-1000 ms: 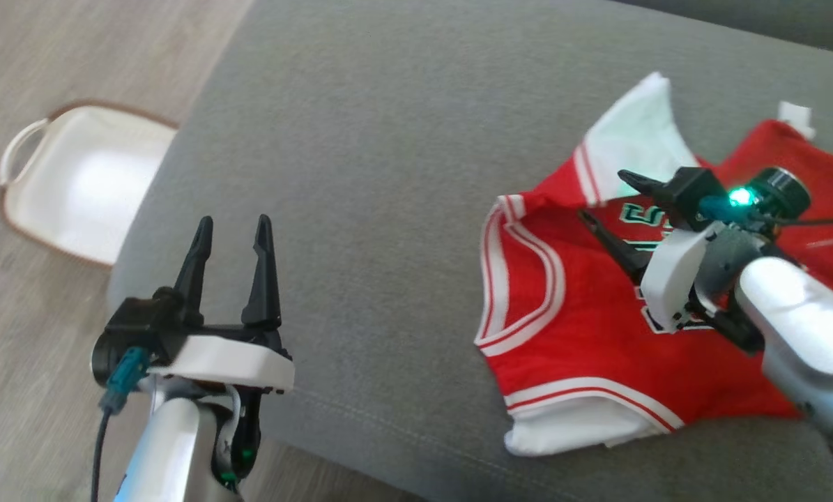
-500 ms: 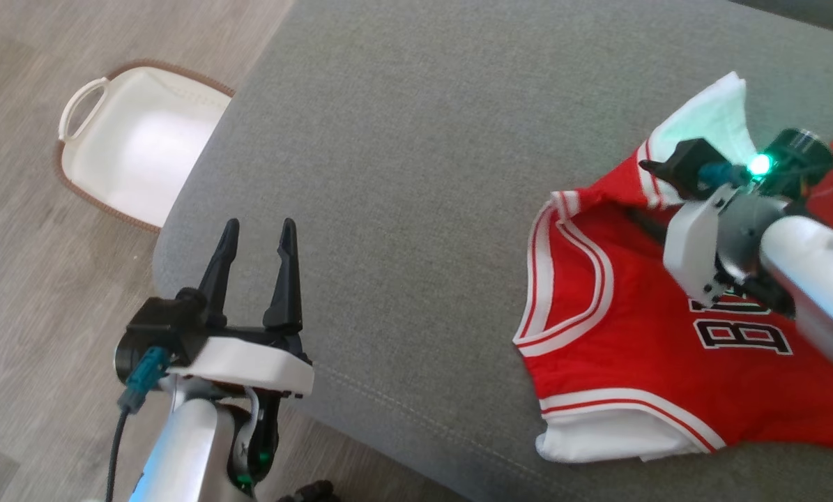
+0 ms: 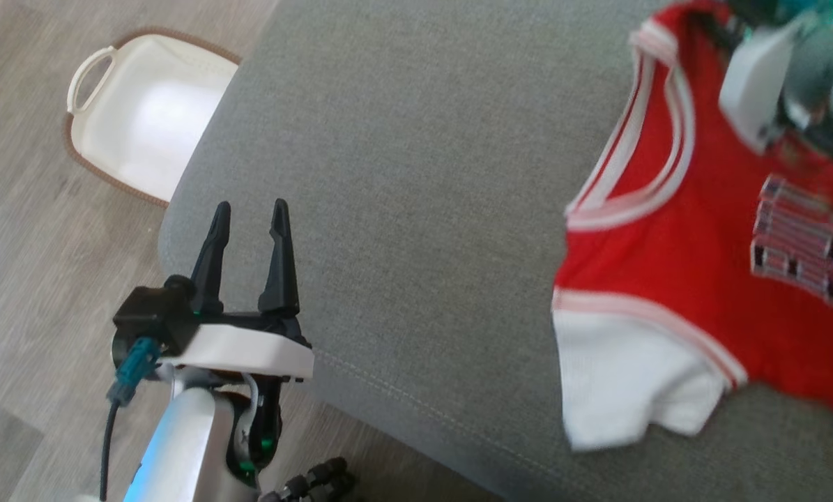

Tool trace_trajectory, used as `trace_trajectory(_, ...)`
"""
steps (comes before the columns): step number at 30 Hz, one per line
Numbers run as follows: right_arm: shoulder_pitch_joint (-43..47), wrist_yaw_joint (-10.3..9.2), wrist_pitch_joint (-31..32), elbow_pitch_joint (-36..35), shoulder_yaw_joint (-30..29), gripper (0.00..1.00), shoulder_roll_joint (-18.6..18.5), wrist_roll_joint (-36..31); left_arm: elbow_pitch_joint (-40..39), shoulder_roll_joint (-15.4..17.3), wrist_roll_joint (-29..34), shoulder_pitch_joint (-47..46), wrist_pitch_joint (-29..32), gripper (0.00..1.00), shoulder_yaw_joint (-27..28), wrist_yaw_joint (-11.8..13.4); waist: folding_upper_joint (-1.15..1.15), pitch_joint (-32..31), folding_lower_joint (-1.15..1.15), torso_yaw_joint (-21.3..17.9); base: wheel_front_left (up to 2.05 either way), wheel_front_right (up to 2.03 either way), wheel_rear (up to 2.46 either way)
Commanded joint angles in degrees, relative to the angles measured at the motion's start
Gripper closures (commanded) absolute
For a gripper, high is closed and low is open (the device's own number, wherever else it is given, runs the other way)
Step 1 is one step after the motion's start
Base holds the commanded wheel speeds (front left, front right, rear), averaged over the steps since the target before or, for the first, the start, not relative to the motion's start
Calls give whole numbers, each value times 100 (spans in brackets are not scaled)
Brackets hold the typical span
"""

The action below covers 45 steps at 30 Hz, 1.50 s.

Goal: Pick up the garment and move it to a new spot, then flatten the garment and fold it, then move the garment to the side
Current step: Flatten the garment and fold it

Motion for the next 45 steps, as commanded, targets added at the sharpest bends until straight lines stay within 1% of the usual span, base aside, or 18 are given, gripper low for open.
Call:
trace_trajectory(1, -274, -5, -110, 90, -19, 100, 148, -66, -229, 73, -38, -207, -30, 0, 134, 45, 0, 90, -1, 35, 0, 0, 0)
trace_trajectory(10, -1283, -5, -646, 1553, 25, 100, 816, -334, -370, 73, -135, -221, -30, 0, 27, 180, 0, 294, -1, 106, 0, 0, 0)
trace_trajectory(11, -1340, -5, -727, 1722, 24, 90, 874, -366, -371, 73, -146, -223, -30, 0, 11, 189, 0, 300, -1, 108, 0, 0, 0)
trace_trajectory(12, -1340, -5, -727, 1722, 24, 90, 874, -366, -371, 73, -146, -223, -30, 0, 11, 189, 0, 300, -1, 108, 0, 0, 0)
trace_trajectory(13, -1372, -5, -803, 1883, 11, 0, 931, -375, -361, 73, -153, -227, -30, 0, -7, 191, 0, 299, -1, 108, 0, 0, 0)
trace_trajectory(15, -1349, -5, -841, 2146, 4, 0, 1046, -335, -336, 73, -160, -250, -30, 0, -42, 182, 0, 279, -1, 98, 0, 0, 0)
trace_trajectory(18, -1216, -5, -896, 2321, 34, 0, 1118, -283, -320, 73, -169, -321, -30, 0, -76, 167, 0, 202, -1, 63, 0, 0, 0)
trace_trajectory(21, -955, -5, -905, 2378, 68, 0, 1040, -203, -241, 73, -125, -377, -30, 0, -110, 102, 0, 30, -1, 3, 0, 0, 0)
trace_trajectory(24, -665, -5, -944, 2317, 98, 0, 887, -125, -122, 73, -38, -429, -30, 0, -129, 1, 0, -205, -1, -111, 0, 0, 0)
trace_trajectory(29, -441, -5, -761, 1935, 136, 0, 785, -76, -70, 73, 167, -459, -30, 0, 109, -102, 0, -458, -1, -712, 0, 0, 0)
trace_trajectory(36, -77, -5, -689, 1378, 149, 0, 518, 256, -63, 73, 379, -449, -30, 0, 331, -207, 0, -792, -1, -1423, 0, 0, 0)
trace_trajectory(40, 180, -5, -990, 1310, -105, 0, 455, 739, -49, 73, 472, -400, -30, 0, 444, -246, 0, -974, -1, -1740, 0, 0, 0)
trace_trajectory(45, 680, -5, -1626, 1324, -675, 0, 551, 1235, -57, 73, 548, -300, -30, 0, 601, -279, 0, -1158, -1, -2069, 0, 0, 0)
